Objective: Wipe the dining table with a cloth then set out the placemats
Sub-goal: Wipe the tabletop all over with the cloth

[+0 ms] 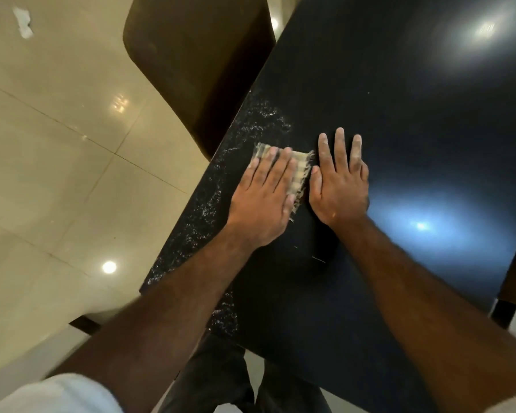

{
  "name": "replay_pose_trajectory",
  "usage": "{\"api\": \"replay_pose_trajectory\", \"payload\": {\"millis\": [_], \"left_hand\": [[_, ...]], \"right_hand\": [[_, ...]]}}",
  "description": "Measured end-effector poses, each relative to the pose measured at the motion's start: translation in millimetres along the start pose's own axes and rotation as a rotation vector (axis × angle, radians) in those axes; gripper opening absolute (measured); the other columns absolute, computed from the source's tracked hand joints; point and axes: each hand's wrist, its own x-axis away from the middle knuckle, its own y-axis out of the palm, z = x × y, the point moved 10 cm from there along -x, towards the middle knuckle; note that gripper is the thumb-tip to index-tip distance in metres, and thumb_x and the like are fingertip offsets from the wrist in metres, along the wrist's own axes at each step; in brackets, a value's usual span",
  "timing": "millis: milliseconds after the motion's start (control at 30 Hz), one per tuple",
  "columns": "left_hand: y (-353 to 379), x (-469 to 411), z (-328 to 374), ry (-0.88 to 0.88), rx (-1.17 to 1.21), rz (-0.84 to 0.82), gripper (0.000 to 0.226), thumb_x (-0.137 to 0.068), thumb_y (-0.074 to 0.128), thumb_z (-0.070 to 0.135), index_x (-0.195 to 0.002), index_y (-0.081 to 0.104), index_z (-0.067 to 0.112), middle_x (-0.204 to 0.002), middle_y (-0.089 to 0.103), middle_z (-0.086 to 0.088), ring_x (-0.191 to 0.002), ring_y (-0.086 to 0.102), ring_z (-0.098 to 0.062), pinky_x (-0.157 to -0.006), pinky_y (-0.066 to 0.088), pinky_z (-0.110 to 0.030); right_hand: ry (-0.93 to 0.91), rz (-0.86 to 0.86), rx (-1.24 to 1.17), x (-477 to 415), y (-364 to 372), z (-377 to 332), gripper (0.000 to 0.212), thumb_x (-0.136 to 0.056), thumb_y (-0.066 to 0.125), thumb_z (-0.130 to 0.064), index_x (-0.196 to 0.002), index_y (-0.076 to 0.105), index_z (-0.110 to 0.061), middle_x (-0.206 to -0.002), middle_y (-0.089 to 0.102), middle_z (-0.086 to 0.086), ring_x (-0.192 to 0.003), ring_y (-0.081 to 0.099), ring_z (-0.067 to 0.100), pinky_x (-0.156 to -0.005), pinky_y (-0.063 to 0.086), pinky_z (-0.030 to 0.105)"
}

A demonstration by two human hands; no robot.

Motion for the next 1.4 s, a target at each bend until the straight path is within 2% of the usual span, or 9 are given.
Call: {"api": "replay_pose_trajectory", "payload": {"millis": [200,333,467,633,800,967,1100,1233,1400], "left_hand": [[-13,-26,-62,-0.159,0.01,0.019,0.077,-0.114,0.019,0.05,-0.178,-0.002,0.014,-0.187,-0.008,-0.009,-0.173,-0.006,-0.031,-0.139,0.009,-0.056],[-23,-77,-67,-0.194,0.01,0.066,0.078,-0.112,0.021,0.051,-0.178,0.002,0.013,-0.187,-0.001,-0.011,-0.173,0.001,-0.033,-0.138,0.012,-0.057],[-21,-96,-36,-0.103,0.001,0.043,0.078,-0.113,0.022,0.05,-0.178,0.001,0.011,-0.187,-0.002,-0.013,-0.173,-0.002,-0.034,-0.138,0.01,-0.057],[-8,-56,-32,0.02,-0.016,-0.036,0.076,-0.115,0.02,0.05,-0.178,-0.003,0.013,-0.187,-0.009,-0.009,-0.173,-0.008,-0.03,-0.138,0.01,-0.056],[-17,-60,-85,-0.104,-0.029,-0.04,0.078,-0.113,0.014,0.053,-0.177,-0.008,0.015,-0.186,-0.016,-0.007,-0.172,-0.013,-0.029,-0.139,0.008,-0.055],[-30,-124,-86,-0.182,0.0,0.036,0.079,-0.111,0.019,0.051,-0.178,0.0,0.013,-0.187,-0.004,-0.011,-0.173,-0.003,-0.034,-0.139,0.01,-0.058],[-26,-143,-46,-0.041,-0.033,0.023,0.079,-0.111,0.025,0.049,-0.177,0.006,0.01,-0.186,0.004,-0.015,-0.172,0.004,-0.037,-0.137,0.015,-0.06],[-9,-98,-2,0.144,-0.036,-0.106,0.082,-0.112,0.025,0.054,-0.177,-0.006,0.014,-0.186,-0.013,-0.011,-0.172,-0.013,-0.032,-0.138,0.005,-0.058],[6,-31,-3,0.217,0.049,-0.162,0.08,-0.114,0.032,0.055,-0.178,-0.001,0.02,-0.187,-0.012,-0.005,-0.172,-0.015,-0.027,-0.139,0.004,-0.055]], "right_hand": [[-0.163,-0.022,0.015,-28,3,-35,0.069,-0.115,0.031,-0.049,-0.179,0.017,-0.029,-0.187,0.006,0.009,-0.173,0.001,0.041,-0.13,0.03,0.057],[-0.135,0.001,0.002,-37,2,-34,0.071,-0.114,0.033,-0.048,-0.179,0.017,-0.024,-0.187,0.007,0.008,-0.173,0.002,0.038,-0.13,0.029,0.055],[-0.098,0.009,-0.017,-35,1,-30,0.071,-0.115,0.032,-0.044,-0.178,0.016,-0.018,-0.187,0.007,0.008,-0.173,0.001,0.036,-0.132,0.026,0.053],[-0.108,-0.003,-0.025,-32,2,-28,0.076,-0.106,0.037,-0.039,-0.177,0.023,-0.013,-0.187,0.011,0.009,-0.173,0.002,0.036,-0.132,0.03,0.055],[-0.102,0.005,-0.031,-35,-2,-31,0.078,-0.105,0.039,-0.038,-0.177,0.022,-0.013,-0.187,0.012,0.009,-0.173,0.002,0.036,-0.132,0.029,0.054],[-0.088,0.03,-0.018,-35,-2,-28,0.079,-0.104,0.04,-0.038,-0.176,0.023,-0.011,-0.186,0.014,0.01,-0.173,0.005,0.035,-0.131,0.032,0.052],[-0.003,0.087,-0.099,-34,-4,-18,0.082,-0.103,0.038,-0.036,-0.177,0.018,-0.006,-0.186,0.014,0.013,-0.173,0.009,0.031,-0.134,0.03,0.05],[0.041,0.147,-0.221,-31,-8,-11,0.08,-0.106,0.032,-0.039,-0.176,0.018,-0.004,-0.186,0.015,0.014,-0.173,0.011,0.029,-0.137,0.025,0.051],[-0.065,0.169,-0.277,-29,-11,-20,0.081,-0.111,0.032,-0.053,-0.176,0.022,-0.006,-0.185,0.018,0.014,-0.173,0.013,0.03,-0.138,0.023,0.049]]}}
